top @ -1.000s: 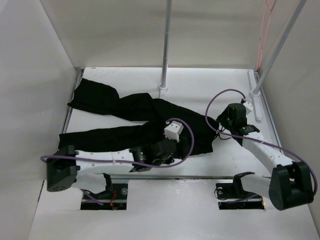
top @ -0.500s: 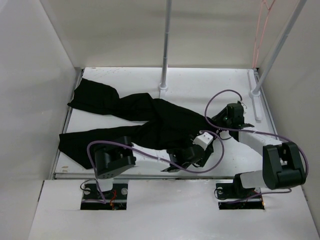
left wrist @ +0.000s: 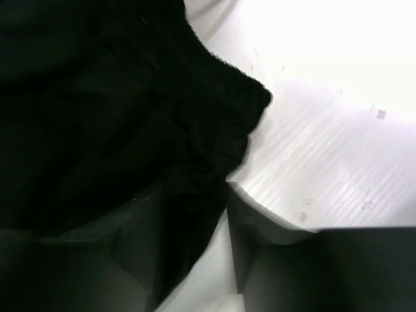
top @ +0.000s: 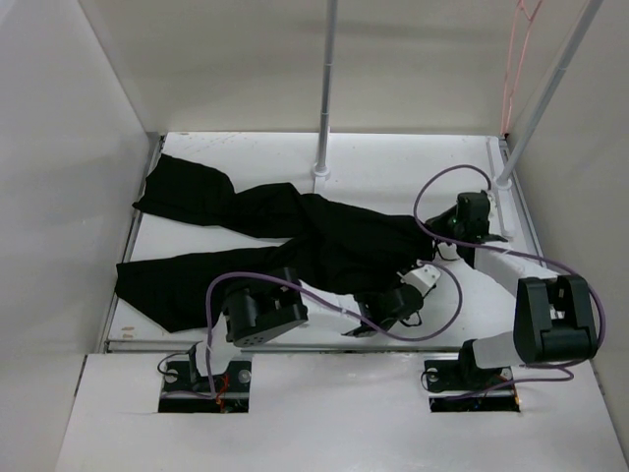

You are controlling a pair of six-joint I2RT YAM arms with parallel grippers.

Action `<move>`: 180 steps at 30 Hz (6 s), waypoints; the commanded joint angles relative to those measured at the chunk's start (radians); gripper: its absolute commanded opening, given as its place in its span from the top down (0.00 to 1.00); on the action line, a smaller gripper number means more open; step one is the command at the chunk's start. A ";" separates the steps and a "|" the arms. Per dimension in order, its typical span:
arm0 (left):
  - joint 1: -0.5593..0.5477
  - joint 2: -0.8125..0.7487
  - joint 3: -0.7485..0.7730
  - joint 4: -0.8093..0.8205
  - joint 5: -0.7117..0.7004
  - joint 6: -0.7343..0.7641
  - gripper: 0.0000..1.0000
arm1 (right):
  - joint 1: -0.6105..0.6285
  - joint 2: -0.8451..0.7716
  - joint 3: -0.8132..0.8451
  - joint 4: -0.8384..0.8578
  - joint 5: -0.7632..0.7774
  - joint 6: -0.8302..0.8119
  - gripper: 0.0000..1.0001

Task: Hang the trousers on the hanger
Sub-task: Fold the trousers

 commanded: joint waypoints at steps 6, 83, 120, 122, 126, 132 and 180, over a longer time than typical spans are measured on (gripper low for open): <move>0.016 -0.004 0.046 0.108 0.030 0.021 0.94 | -0.039 0.088 0.165 0.024 0.043 -0.019 0.95; 1.536 0.606 1.389 -0.925 0.058 -0.231 0.46 | 0.556 -0.507 -0.118 -0.044 0.236 -0.214 0.79; 1.519 0.209 0.990 -0.669 0.089 -0.314 0.93 | 0.307 -0.167 0.145 -0.007 0.414 -0.314 0.41; 1.513 0.153 0.937 -0.658 0.096 -0.331 0.93 | 0.250 -0.031 0.219 -0.012 0.410 -0.328 0.36; 1.511 0.048 0.822 -0.616 0.125 -0.377 0.93 | 0.143 0.172 0.329 -0.019 0.402 -0.343 0.33; 1.517 0.000 0.759 -0.609 0.173 -0.406 0.93 | 0.072 0.364 0.472 -0.122 0.341 -0.355 0.35; 1.593 -0.113 0.724 -0.666 0.236 -0.421 0.93 | -0.097 0.057 0.095 0.289 0.229 -0.145 0.98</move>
